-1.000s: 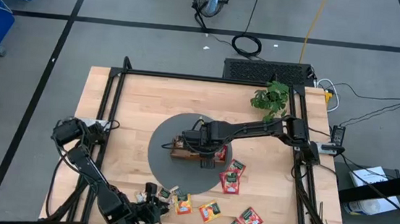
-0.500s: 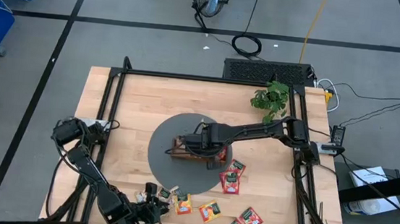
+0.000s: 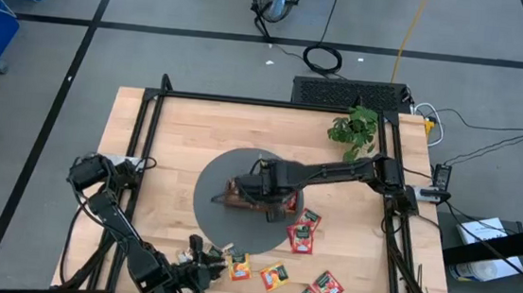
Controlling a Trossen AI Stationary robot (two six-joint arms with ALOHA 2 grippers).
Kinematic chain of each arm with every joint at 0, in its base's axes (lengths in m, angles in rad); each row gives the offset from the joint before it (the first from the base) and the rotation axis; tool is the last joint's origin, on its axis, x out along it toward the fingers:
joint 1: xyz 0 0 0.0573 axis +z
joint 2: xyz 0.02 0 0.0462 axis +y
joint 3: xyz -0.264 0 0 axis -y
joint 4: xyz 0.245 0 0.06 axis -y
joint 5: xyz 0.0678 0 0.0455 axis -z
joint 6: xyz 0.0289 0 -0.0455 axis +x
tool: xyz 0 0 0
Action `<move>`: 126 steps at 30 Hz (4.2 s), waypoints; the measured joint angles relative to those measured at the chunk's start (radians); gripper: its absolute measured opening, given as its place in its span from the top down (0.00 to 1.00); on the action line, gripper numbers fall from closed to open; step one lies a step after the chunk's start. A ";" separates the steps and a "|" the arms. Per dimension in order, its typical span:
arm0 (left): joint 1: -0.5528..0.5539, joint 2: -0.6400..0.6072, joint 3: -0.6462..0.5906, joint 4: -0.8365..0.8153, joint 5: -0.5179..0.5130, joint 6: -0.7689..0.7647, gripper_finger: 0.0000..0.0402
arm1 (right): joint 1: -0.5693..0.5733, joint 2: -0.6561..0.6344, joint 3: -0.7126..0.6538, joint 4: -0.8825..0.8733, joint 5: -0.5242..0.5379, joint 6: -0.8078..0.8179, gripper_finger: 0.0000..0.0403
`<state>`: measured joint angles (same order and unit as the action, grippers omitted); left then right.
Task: Pick & Place Tea
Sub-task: Put the middle yellow tea sachet into the middle section of the wooden organizer
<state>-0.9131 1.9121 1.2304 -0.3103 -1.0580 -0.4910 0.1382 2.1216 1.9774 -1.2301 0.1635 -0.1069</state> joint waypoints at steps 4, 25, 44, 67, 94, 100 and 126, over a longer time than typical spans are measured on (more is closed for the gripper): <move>0.018 0.000 0.000 0.008 -0.138 -0.038 0.78 | 0.083 0.000 0.000 0.013 0.075 0.013 1.00; 0.145 0.000 0.000 0.178 0.145 0.130 0.29 | 0.386 -0.002 -0.127 0.171 0.412 0.156 1.00; 0.280 0.000 0.001 0.099 0.313 0.040 0.48 | 0.379 -0.002 -0.164 0.353 0.356 0.098 1.00; 0.239 0.000 0.003 0.077 0.225 0.092 0.94 | 0.397 -0.089 -0.165 0.387 0.280 0.040 0.74; 0.251 -0.001 0.002 0.207 0.201 0.202 0.92 | 0.346 -0.447 -1.242 2.062 0.016 0.103 0.69; 0.253 -0.001 0.002 0.208 0.202 0.202 0.97 | 0.333 -0.447 -1.236 2.039 0.017 0.104 0.69; 0.300 -0.001 0.002 0.210 0.251 0.201 0.97 | 0.277 -0.440 -1.234 1.983 -0.034 0.169 0.85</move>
<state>-0.6129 1.9114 1.2320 -0.1006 -0.8068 -0.2901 0.4154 1.6821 0.7433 0.7533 0.1294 0.0624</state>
